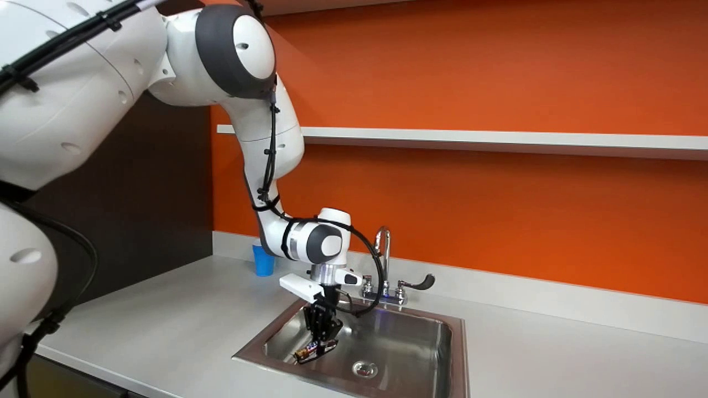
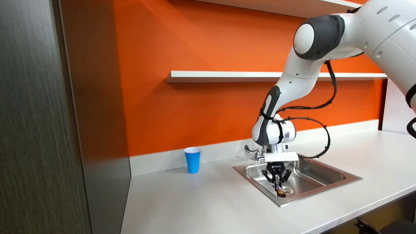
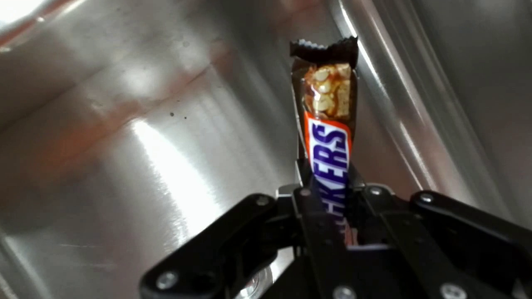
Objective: Put the chocolate bar in the sink
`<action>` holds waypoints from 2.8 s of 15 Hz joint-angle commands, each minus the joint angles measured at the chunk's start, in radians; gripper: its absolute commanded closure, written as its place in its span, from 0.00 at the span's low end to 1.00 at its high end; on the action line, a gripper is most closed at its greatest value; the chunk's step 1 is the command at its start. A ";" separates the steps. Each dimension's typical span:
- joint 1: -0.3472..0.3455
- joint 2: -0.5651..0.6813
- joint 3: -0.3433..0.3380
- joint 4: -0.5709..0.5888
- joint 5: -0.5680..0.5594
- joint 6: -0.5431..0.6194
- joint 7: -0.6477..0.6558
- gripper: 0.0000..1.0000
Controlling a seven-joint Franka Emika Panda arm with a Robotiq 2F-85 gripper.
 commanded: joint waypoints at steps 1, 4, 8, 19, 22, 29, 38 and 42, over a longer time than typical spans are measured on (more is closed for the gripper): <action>-0.021 0.057 0.015 0.053 0.030 0.012 0.009 0.95; -0.024 0.092 0.015 0.080 0.042 0.014 0.010 0.95; -0.025 0.124 0.013 0.110 0.048 0.014 0.012 0.95; -0.026 0.162 0.014 0.146 0.060 0.014 0.018 0.95; -0.025 0.163 0.013 0.147 0.061 0.015 0.021 0.95; -0.016 0.146 0.003 0.140 0.053 0.018 0.031 0.27; -0.005 0.081 -0.012 0.119 0.043 0.029 0.041 0.00; 0.000 0.034 -0.017 0.095 0.038 0.036 0.041 0.00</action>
